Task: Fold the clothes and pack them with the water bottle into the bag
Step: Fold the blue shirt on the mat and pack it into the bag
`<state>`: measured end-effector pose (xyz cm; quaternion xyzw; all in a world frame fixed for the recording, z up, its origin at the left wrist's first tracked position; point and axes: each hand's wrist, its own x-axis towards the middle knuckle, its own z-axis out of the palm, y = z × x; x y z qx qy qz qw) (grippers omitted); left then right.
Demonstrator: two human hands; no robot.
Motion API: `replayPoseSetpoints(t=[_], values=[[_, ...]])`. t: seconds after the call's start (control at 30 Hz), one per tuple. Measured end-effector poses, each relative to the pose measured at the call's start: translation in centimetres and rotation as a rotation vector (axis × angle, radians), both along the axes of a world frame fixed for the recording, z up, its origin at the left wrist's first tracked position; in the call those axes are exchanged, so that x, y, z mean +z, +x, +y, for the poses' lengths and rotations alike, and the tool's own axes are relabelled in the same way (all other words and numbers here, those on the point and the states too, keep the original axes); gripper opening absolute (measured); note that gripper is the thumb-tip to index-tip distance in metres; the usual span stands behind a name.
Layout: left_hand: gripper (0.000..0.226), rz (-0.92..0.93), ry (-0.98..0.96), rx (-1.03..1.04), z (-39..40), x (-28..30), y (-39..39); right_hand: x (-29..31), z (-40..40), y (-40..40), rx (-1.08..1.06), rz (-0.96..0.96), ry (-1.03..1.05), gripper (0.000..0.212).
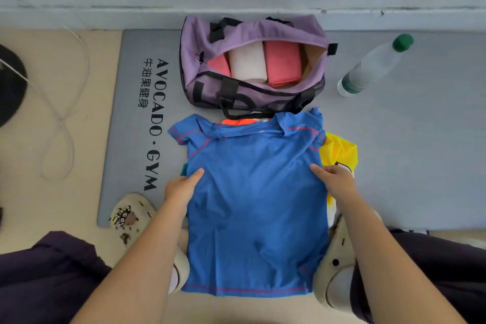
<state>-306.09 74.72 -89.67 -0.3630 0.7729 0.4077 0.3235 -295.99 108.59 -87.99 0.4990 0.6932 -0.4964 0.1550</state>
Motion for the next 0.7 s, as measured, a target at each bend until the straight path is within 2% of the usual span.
replayPoseSetpoints(t=[0.03,0.1,0.17,0.3,0.37,0.43,0.57,0.7], values=[[0.036,-0.033,0.074,0.052,-0.3,-0.1,0.0,0.2,0.2,0.0,-0.069,0.028,-0.063,0.051],[0.039,-0.072,0.209,0.138,-1.1,-0.1,-0.1,1.0,0.4,0.0,-0.172,0.065,-0.190,0.031],[0.036,-0.053,0.317,0.198,-1.8,0.2,-0.1,1.9,0.7,0.1,-0.189,0.085,-0.298,0.016],[0.020,0.073,0.466,0.244,-2.3,1.6,-0.5,3.6,1.4,0.1,-0.208,0.246,-0.417,0.021],[0.013,0.141,0.492,0.235,-2.4,2.7,-1.2,4.8,1.9,-0.4,-0.199,0.335,-0.423,0.021],[0.011,0.202,0.492,0.215,-2.5,4.2,-2.3,6.4,2.5,-1.3,-0.161,0.386,-0.407,0.014],[0.010,0.319,0.478,0.166,-2.7,8.1,-5.1,9.9,3.8,-3.5,-0.078,0.459,-0.362,0.016],[0.021,0.485,0.516,0.164,-2.1,13.1,-7.4,14.3,4.5,-6.0,-0.148,0.579,-0.228,0.012]])
